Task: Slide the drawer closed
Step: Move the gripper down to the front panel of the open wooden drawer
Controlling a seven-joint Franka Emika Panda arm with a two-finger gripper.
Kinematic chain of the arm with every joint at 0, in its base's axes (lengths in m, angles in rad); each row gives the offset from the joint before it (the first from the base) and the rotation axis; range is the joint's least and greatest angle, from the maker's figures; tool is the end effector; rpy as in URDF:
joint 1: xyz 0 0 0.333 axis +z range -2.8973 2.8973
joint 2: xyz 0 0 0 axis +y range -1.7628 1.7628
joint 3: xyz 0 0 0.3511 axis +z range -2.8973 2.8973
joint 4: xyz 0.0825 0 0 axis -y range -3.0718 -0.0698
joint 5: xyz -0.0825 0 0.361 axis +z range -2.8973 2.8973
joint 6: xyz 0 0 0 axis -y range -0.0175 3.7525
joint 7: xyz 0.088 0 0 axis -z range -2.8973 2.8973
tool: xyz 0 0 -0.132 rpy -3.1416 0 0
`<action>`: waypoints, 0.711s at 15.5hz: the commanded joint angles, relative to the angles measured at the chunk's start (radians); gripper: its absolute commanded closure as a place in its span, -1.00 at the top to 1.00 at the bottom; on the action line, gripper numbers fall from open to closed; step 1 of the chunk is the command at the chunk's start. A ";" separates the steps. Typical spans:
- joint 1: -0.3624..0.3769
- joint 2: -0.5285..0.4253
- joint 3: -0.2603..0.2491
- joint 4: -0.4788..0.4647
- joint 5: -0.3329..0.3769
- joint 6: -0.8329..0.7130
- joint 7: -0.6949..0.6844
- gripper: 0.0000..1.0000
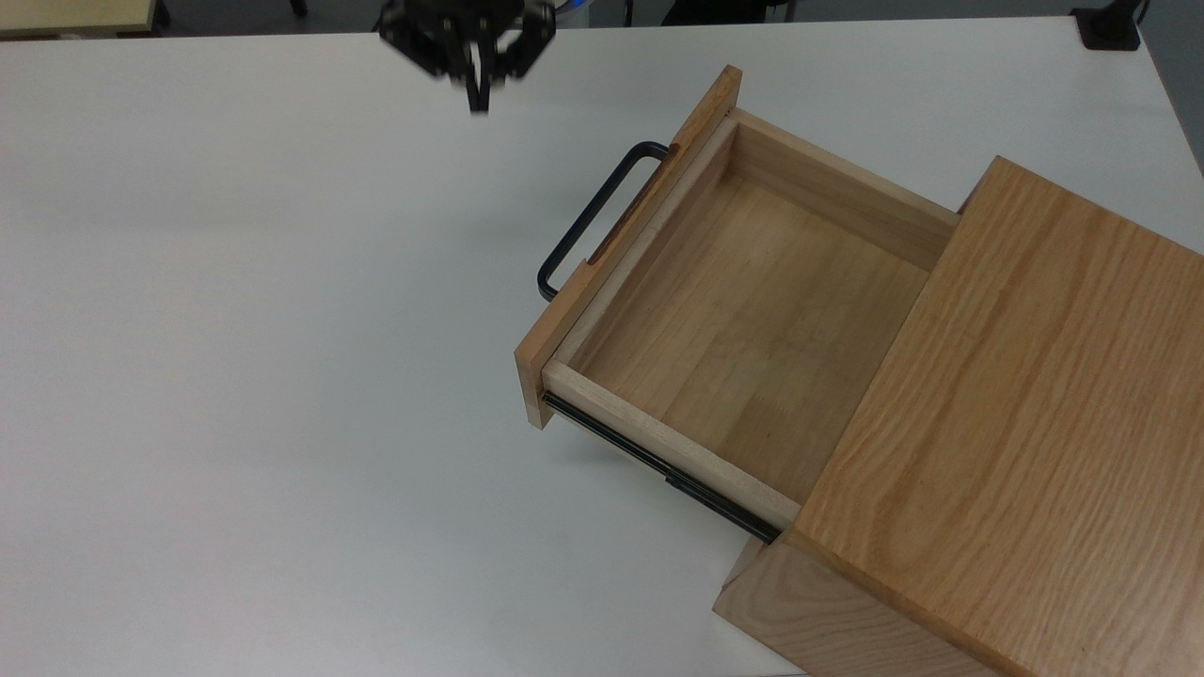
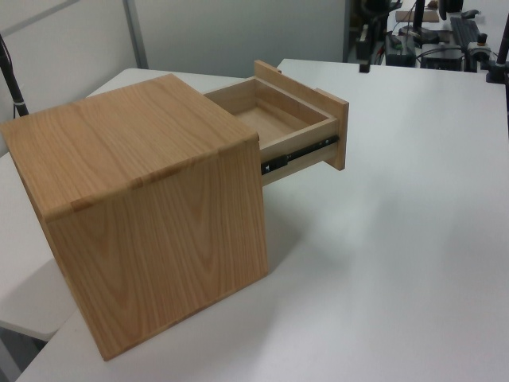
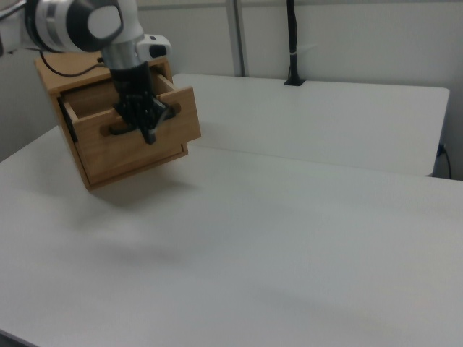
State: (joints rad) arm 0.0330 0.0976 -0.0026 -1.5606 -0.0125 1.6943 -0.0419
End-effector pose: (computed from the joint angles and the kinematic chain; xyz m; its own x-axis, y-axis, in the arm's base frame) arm 0.5756 0.0161 0.5963 0.9966 0.0738 0.0355 0.0733 -0.9972 0.0142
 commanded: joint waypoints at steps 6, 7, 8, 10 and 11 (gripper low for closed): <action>0.065 0.128 -0.003 0.013 0.034 0.258 -0.038 -1.00; 0.082 0.140 -0.003 0.013 0.039 0.275 -0.032 -1.00; 0.100 0.145 -0.003 0.013 0.054 0.291 -0.015 -1.00; 0.129 0.158 -0.003 0.013 0.086 0.341 0.077 -1.00; 0.148 0.168 -0.003 0.013 0.086 0.361 0.117 -1.00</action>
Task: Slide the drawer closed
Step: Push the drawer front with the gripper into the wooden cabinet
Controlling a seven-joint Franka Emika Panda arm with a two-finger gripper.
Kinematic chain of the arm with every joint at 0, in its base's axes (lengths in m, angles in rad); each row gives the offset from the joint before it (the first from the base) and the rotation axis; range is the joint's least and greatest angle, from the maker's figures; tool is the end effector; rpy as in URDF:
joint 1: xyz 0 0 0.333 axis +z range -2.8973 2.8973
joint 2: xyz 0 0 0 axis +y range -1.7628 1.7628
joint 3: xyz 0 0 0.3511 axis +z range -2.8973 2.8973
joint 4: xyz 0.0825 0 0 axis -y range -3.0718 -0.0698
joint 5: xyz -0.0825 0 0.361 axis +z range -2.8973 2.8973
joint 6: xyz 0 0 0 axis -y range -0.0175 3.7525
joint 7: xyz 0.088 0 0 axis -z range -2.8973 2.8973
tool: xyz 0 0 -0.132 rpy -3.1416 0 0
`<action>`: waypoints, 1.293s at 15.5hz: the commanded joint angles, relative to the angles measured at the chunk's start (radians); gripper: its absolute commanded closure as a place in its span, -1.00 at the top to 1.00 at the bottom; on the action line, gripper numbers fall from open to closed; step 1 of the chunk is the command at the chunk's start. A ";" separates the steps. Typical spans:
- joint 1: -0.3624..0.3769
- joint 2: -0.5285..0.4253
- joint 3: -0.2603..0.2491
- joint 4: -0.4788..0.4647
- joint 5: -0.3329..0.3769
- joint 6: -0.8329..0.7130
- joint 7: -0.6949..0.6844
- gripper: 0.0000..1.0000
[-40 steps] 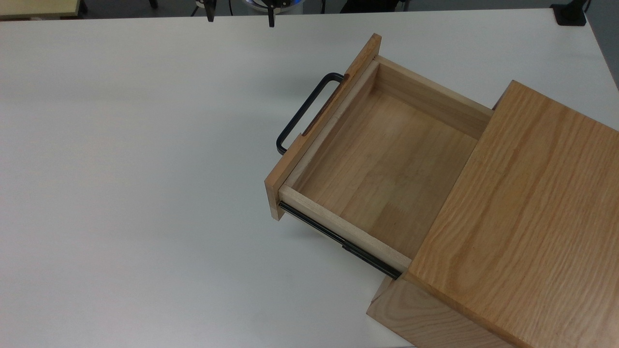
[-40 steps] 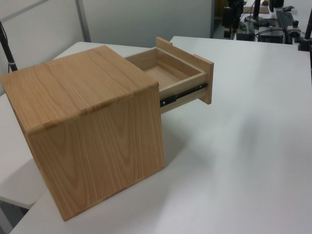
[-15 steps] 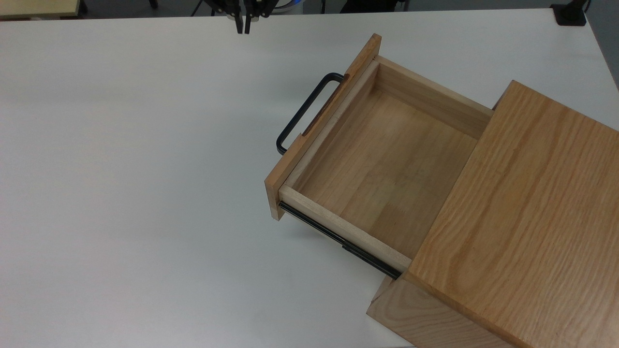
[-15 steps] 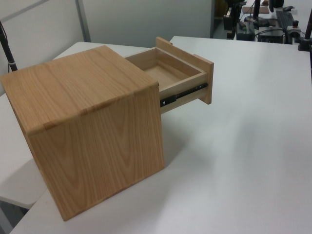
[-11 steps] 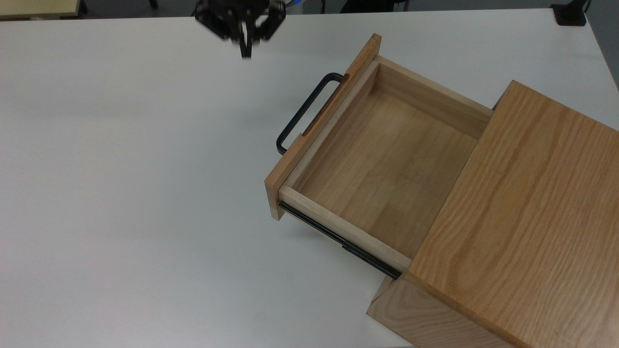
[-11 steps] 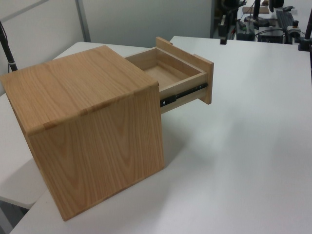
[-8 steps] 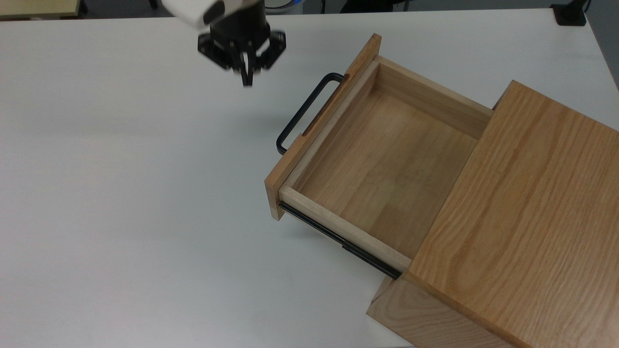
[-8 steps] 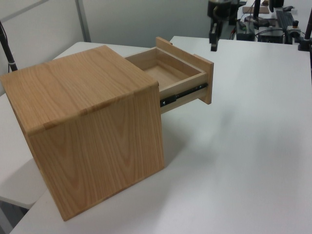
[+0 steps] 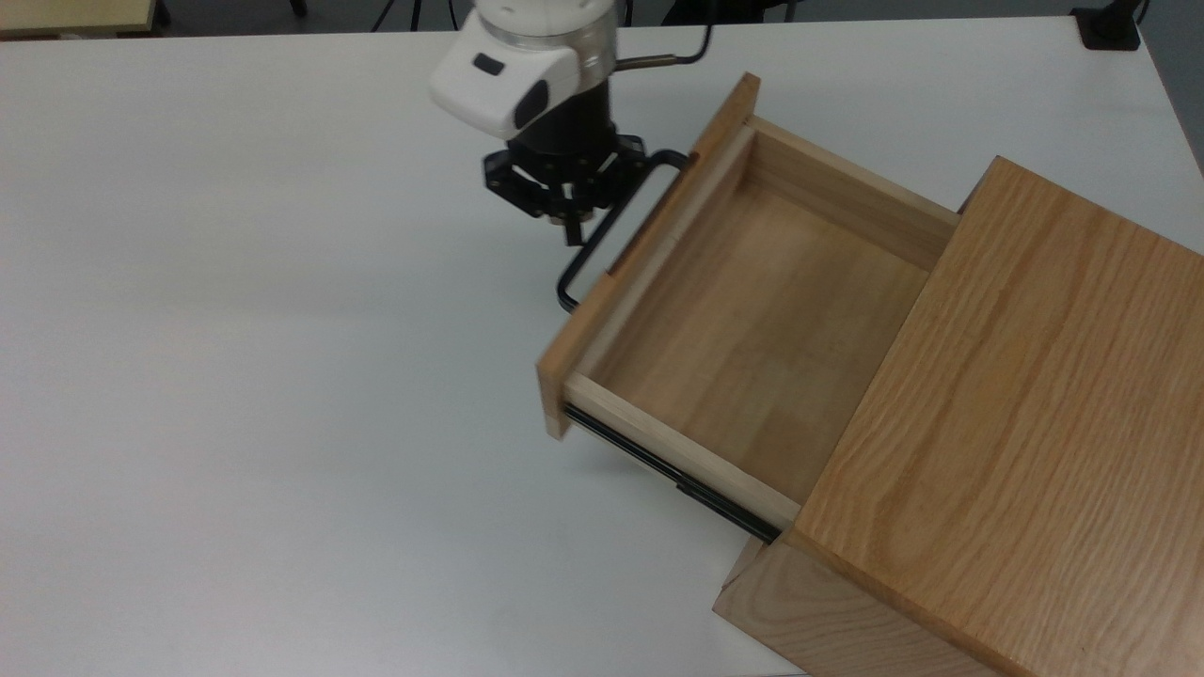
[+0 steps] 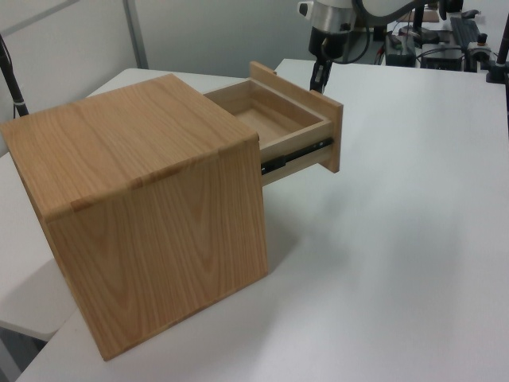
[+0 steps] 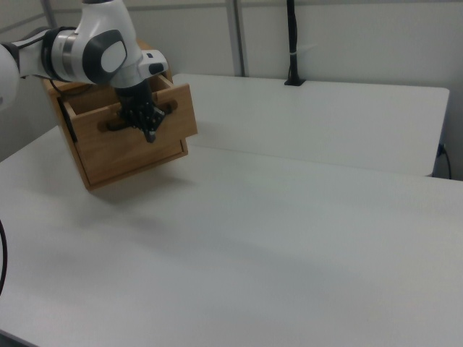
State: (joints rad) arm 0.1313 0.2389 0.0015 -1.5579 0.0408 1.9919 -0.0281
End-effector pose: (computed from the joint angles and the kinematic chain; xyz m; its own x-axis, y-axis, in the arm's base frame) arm 0.6394 0.0888 0.5417 0.9707 0.1411 0.1946 0.1505 -0.9880 -0.0346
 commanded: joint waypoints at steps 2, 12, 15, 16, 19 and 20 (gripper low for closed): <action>0.082 0.051 -0.008 0.012 0.034 0.126 0.193 -1.00; 0.209 0.158 -0.008 0.090 0.033 0.425 0.507 -1.00; 0.228 0.175 -0.008 0.088 0.033 0.514 0.528 -1.00; 0.229 0.181 -0.008 0.088 0.031 0.536 0.556 -1.00; 0.232 0.200 -0.008 0.090 0.030 0.617 0.603 -1.00; 0.232 0.201 -0.006 0.088 0.033 0.636 0.612 -1.00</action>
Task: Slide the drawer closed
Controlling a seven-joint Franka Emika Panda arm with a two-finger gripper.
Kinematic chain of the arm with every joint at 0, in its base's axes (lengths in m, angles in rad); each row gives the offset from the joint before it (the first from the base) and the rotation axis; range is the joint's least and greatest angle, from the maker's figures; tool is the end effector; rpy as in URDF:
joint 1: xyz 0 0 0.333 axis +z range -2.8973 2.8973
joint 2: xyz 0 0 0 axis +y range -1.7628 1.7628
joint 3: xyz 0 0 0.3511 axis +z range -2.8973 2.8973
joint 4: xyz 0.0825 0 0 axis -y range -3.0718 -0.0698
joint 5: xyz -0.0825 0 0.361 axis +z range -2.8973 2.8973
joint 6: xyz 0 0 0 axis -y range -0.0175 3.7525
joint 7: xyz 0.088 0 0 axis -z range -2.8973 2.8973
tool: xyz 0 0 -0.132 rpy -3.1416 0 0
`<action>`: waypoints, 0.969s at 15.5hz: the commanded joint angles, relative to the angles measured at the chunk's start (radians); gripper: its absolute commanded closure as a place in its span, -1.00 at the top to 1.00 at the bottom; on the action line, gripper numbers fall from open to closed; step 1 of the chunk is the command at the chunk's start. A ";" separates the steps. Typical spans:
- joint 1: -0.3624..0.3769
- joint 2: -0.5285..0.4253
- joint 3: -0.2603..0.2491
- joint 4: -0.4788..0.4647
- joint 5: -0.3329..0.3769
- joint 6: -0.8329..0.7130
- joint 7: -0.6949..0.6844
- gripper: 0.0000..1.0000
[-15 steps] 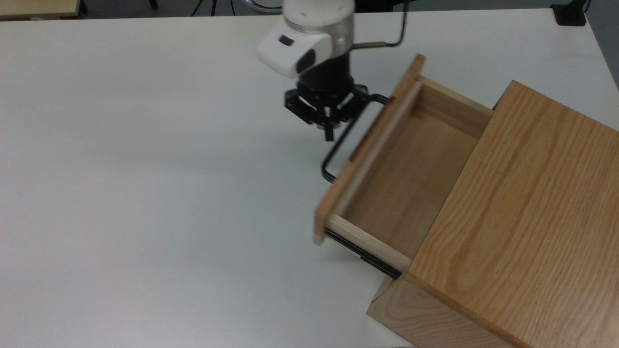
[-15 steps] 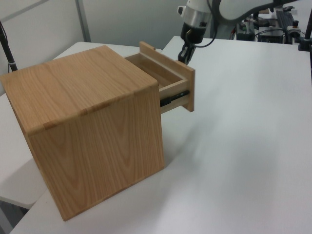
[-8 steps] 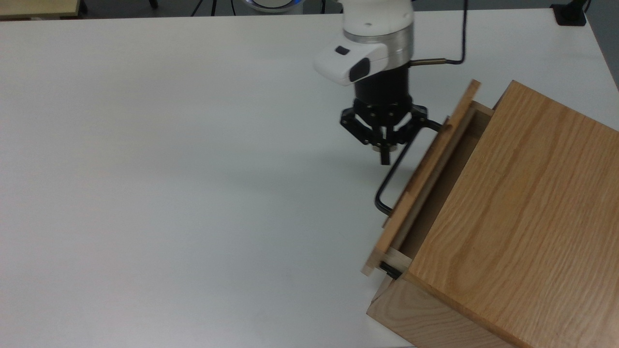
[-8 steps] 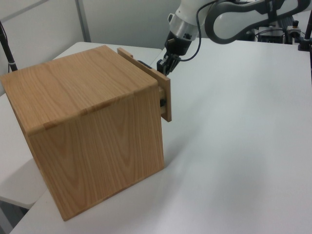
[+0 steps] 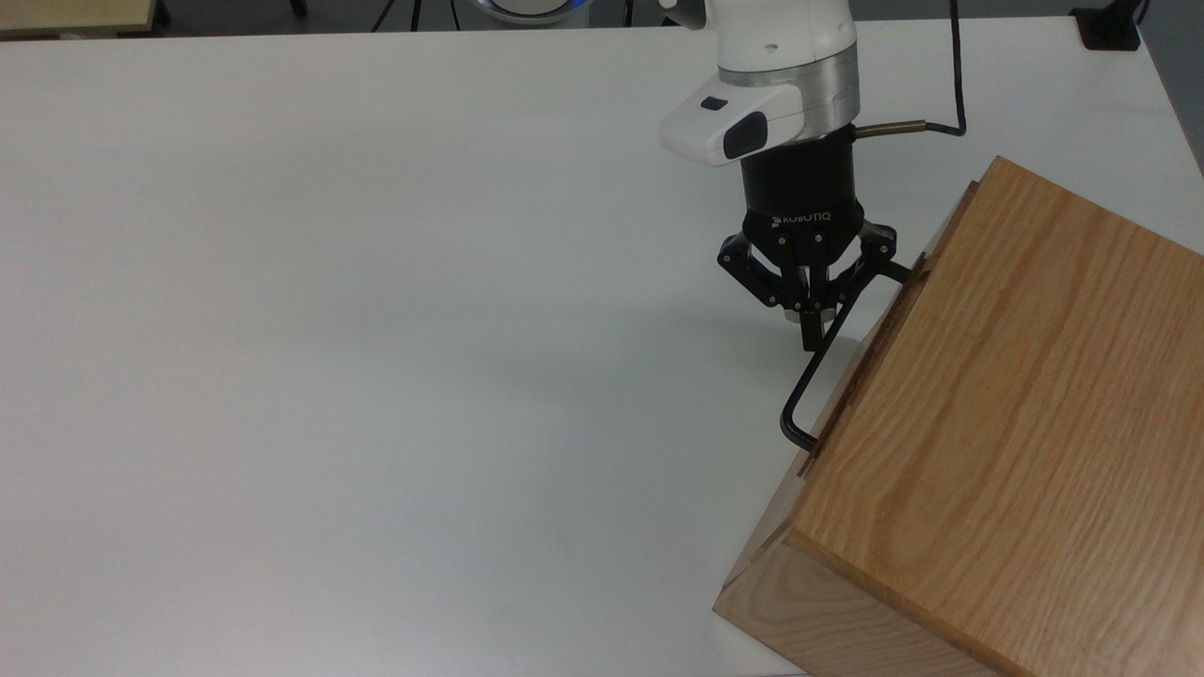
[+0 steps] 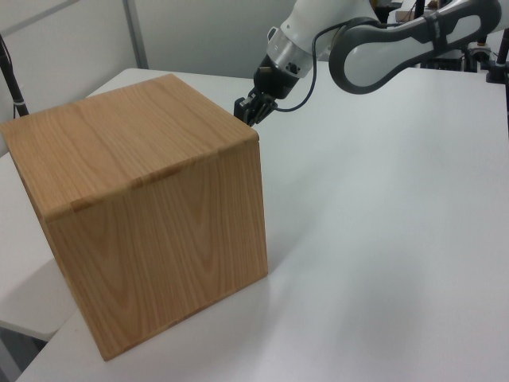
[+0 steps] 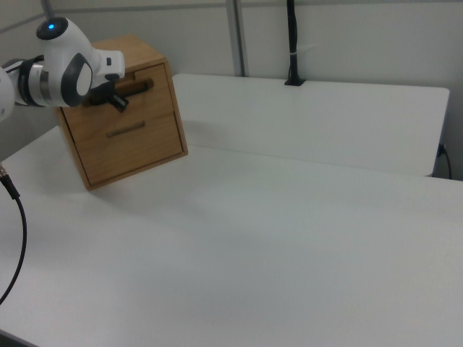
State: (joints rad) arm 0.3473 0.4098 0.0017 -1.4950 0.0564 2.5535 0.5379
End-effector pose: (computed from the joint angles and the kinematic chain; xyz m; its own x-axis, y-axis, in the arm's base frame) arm 0.6894 0.2506 0.5297 0.8226 -0.2883 0.4901 -0.1136 -0.9279 -0.3552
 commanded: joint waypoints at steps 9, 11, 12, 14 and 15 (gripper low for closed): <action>0.024 0.029 -0.006 0.022 0.013 0.090 0.063 -1.00; 0.015 0.018 -0.008 0.016 0.005 0.079 0.051 -1.00; 0.007 0.014 -0.008 0.012 0.005 0.051 0.010 -1.00; -0.017 -0.005 -0.009 0.007 0.005 -0.054 -0.099 -1.00; -0.030 -0.020 -0.009 0.002 0.005 -0.118 -0.155 -1.00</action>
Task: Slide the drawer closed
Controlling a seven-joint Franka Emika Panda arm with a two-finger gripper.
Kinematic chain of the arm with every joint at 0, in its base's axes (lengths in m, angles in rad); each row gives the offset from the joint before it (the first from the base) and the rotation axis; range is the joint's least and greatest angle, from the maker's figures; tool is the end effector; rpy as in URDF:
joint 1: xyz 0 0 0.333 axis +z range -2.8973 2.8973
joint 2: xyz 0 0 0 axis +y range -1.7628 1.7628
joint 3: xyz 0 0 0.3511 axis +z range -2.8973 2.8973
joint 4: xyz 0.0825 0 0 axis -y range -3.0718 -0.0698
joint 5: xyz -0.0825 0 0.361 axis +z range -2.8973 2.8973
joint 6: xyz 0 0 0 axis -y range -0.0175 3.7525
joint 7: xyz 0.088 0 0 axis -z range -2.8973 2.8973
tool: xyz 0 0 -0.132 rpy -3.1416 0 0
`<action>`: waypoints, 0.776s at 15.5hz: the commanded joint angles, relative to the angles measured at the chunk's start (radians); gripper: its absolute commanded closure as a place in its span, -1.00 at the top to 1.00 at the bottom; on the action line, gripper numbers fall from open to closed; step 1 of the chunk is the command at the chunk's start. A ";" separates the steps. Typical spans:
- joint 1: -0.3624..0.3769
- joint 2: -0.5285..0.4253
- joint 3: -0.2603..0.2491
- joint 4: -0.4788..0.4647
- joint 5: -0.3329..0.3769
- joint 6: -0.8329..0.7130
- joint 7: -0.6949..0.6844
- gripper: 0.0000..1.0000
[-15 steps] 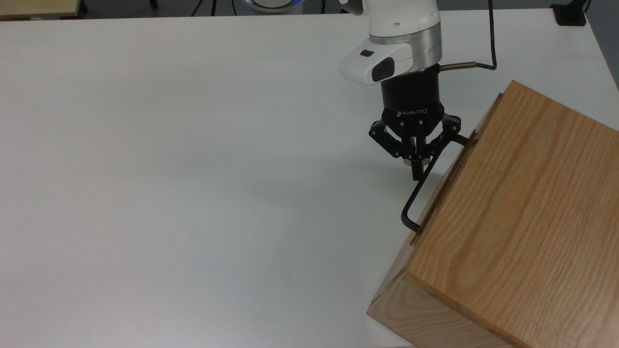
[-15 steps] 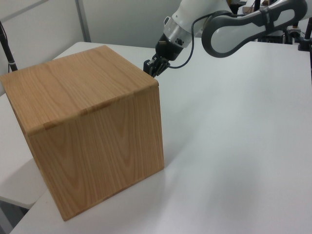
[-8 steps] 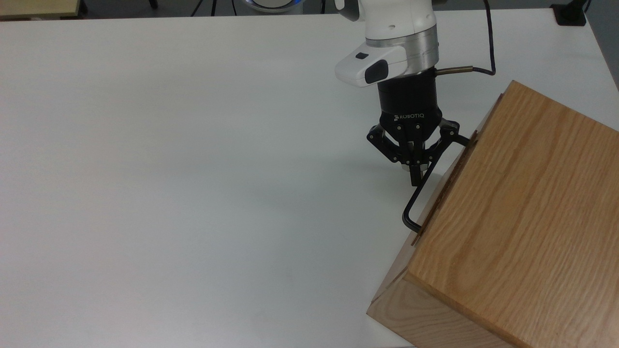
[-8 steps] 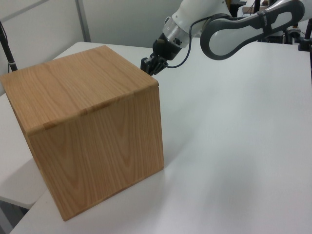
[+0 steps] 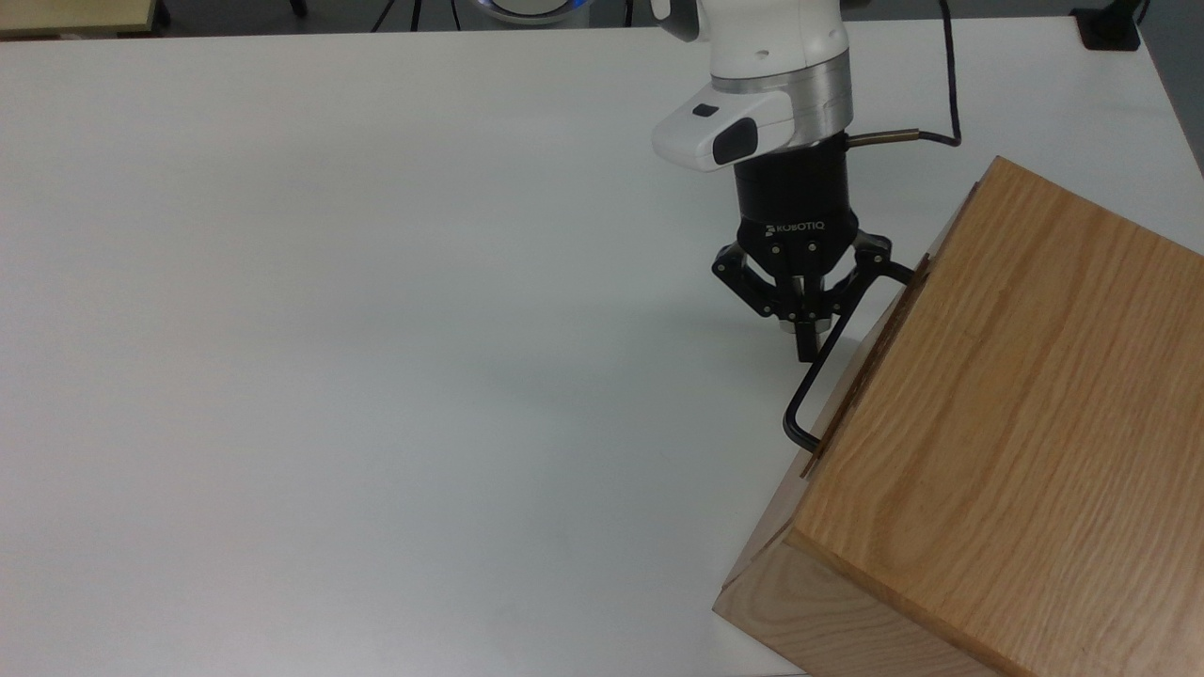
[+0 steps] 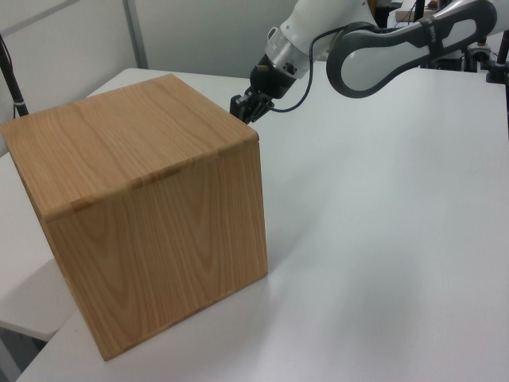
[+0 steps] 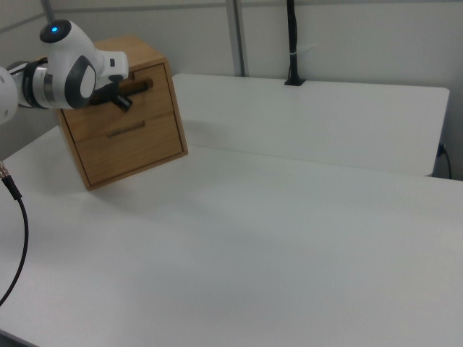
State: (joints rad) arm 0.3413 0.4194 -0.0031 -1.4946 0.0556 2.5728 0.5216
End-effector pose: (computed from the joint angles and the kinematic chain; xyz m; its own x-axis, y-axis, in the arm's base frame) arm 0.6946 0.2446 0.5258 0.8160 -0.2825 0.5043 -0.1069 -0.9311 -0.3487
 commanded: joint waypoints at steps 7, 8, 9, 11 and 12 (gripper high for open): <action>-0.215 -0.267 -0.009 -0.076 -0.008 -0.666 -0.451 -1.00; -0.241 -0.289 -0.009 -0.078 -0.019 -0.724 -0.466 -1.00; -0.266 -0.309 -0.009 -0.079 -0.032 -0.774 -0.469 -1.00; -0.300 -0.353 -0.008 -0.085 -0.056 -0.850 -0.494 -1.00; -0.317 -0.376 -0.008 -0.098 -0.056 -0.878 -0.517 -1.00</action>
State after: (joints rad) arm 0.0590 0.1324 -0.0145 -1.5193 0.0230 1.7636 0.0583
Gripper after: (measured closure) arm 0.991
